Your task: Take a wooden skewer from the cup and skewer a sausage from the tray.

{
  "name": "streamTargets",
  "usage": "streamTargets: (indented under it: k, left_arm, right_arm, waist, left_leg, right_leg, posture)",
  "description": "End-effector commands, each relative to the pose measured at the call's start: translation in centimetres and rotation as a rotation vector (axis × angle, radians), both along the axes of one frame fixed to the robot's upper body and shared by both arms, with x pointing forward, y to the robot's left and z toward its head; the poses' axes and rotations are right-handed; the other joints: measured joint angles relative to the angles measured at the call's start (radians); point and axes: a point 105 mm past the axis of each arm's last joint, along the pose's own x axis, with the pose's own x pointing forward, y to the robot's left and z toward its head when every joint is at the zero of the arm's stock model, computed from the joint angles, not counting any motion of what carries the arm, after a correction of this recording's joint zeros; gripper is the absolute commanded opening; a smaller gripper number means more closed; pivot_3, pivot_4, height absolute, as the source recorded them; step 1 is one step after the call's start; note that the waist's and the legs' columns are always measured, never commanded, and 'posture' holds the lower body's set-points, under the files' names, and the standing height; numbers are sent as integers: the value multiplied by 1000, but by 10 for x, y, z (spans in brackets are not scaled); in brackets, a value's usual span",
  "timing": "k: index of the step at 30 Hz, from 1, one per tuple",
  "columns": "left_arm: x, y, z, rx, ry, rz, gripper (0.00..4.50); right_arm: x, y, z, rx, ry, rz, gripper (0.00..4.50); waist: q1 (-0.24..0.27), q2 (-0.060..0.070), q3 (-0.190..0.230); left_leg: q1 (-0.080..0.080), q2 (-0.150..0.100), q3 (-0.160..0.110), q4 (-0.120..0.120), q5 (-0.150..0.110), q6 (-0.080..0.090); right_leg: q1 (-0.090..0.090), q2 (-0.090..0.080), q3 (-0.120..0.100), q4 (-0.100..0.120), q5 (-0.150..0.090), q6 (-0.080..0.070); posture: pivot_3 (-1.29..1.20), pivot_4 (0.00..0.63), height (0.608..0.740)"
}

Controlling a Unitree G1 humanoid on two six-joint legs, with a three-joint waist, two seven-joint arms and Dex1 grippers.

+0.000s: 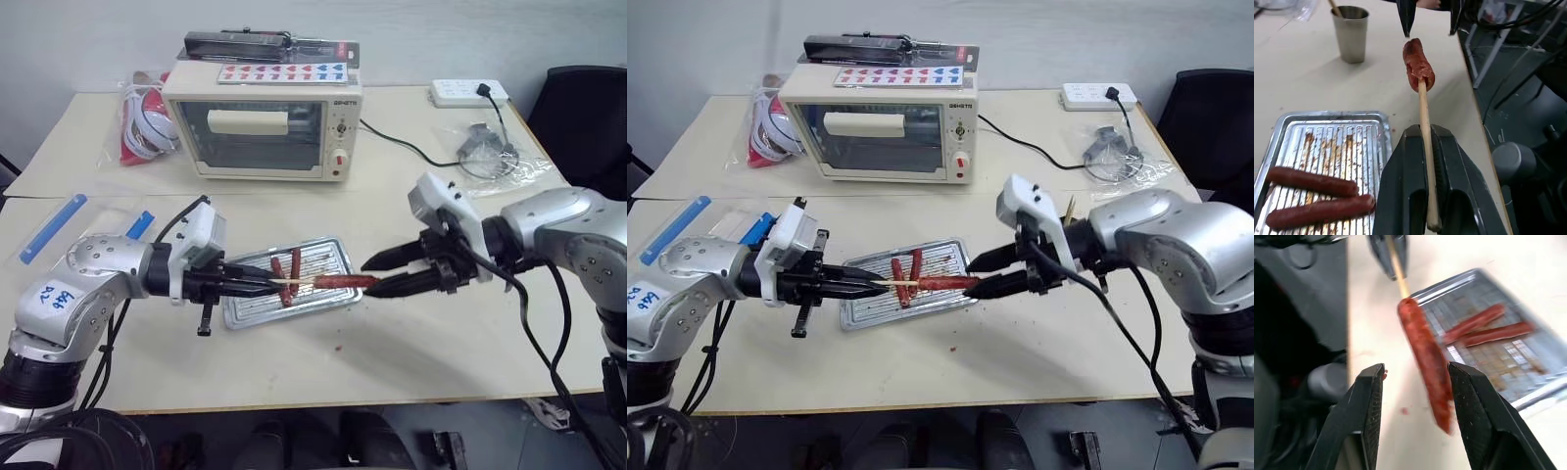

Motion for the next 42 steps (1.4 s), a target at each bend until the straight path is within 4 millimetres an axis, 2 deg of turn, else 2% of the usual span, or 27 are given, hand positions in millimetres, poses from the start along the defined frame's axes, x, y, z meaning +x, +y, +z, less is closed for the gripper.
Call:
streamTargets:
  k: [1, 4, 7, 12, 13, 18, 21, 25, 27, 30, 33, 39, 42]
  left_arm:
    - [-4, 8, 10, -52, -56, 95, 0]
    - [-9, 11, 8, -138, -64, 228, 0]
    - [-10, 15, 10, -198, -84, 326, 0]
    - [-14, 34, 10, -260, -112, 513, 0]
    - [-16, 40, 9, -265, -117, 555, 0]
    - [-25, 83, 7, -291, -166, 811, 0]
    - [-33, 117, 12, -329, -226, 1005, 0]
    - [-47, 161, 11, -310, -267, 1200, 0]
    - [-49, 181, 11, -297, -275, 1254, 0]
    - [-47, 206, 13, -307, -283, 1314, 0]
    - [-31, 232, 10, -281, -272, 1349, 0]
    - [5, 256, -3, -226, -224, 1370, 0]
    - [14, 263, -8, -218, -206, 1377, 0]
  right_arm:
    - [7, -2, 23, 55, -132, -30, 2160]
    - [21, 2, 36, 139, -160, -80, 2160]
    - [24, 7, 40, 181, -135, -77, 2557]
    - [23, 15, 44, 192, -173, -14, 3810]
    - [23, 17, 45, 200, -172, -4, 3810]
    - [18, 24, 47, 224, -173, 71, 3810]
    - [17, 28, 46, 238, -171, 77, 3810]
    - [21, 32, 42, 259, -173, 44, 4482]
    - [23, 33, 38, 255, -203, 28, 4482]
    - [25, 36, 33, 259, -207, 6, 4482]
    - [23, 35, 27, 254, -217, -2, 4482]
    - [21, 31, 25, 267, -233, -49, 4482]
    - [20, 28, 24, 269, -238, -77, 4482]
  waist:
    - [0, 0, 0]
    - [-4, 0, 0]
    - [-1, 0, 0]
    - [2, -1, 0]
    - [1, -1, 0]
    - [-3, -1, 0]
    - [0, -1, 0]
    - [0, -1, -1]
    - [2, -2, -1]
    - [3, -2, -1]
    - [4, -2, -1]
    - [-2, -2, -1]
    - [-6, -2, -1]
  left_leg:
    - [0, 0, 0, 0, 0, 0]
    - [0, 0, 0, 0, 0, 0]
    - [0, 1, 1, 0, 0, 0]
    - [0, 0, 0, 0, 0, 0]
    - [0, 0, 0, 0, 0, 0]
    - [0, 0, 0, 0, 0, 0]
    - [0, 0, 0, 0, 0, 0]
    - [0, 0, 0, 0, 0, 0]
    - [0, 0, 0, 0, 0, 0]
    - [1, 0, 0, 0, 0, 0]
    - [1, 0, -1, 0, 0, 0]
    - [1, 0, -1, -1, 0, 0]
    - [1, 0, -1, -2, 0, 0]
  right_leg:
    - [0, 0, 0, 0, 0, 0]
    - [1, 0, 0, 0, 0, 0]
    - [0, 0, 1, 2, 0, 0]
    - [0, 0, 0, 2, 0, 0]
    - [0, 0, 0, 2, 0, 0]
    - [-1, 0, 0, 2, 0, 0]
    - [0, 0, 0, 1, 0, 0]
    - [0, 0, 0, 1, 0, 0]
    - [0, 0, 0, 1, 0, 0]
    - [1, 0, -1, 0, 0, 0]
    - [1, 0, -1, 0, 0, 0]
    - [1, 0, -1, 0, 0, 0]
    - [0, 0, -2, 0, 0, 0]
  posture:
    - [0, 150, 740]
    - [0, 150, 740]
    - [0, 150, 740]
    - [0, 150, 740]
    - [0, 150, 740]
    - [0, 150, 740]
    - [0, 150, 740]
    - [0, 150, 740]
    - [0, 150, 740]
    - [0, 150, 740]
    - [0, 150, 740]
    - [0, 150, 740]
    - [0, 150, 740]
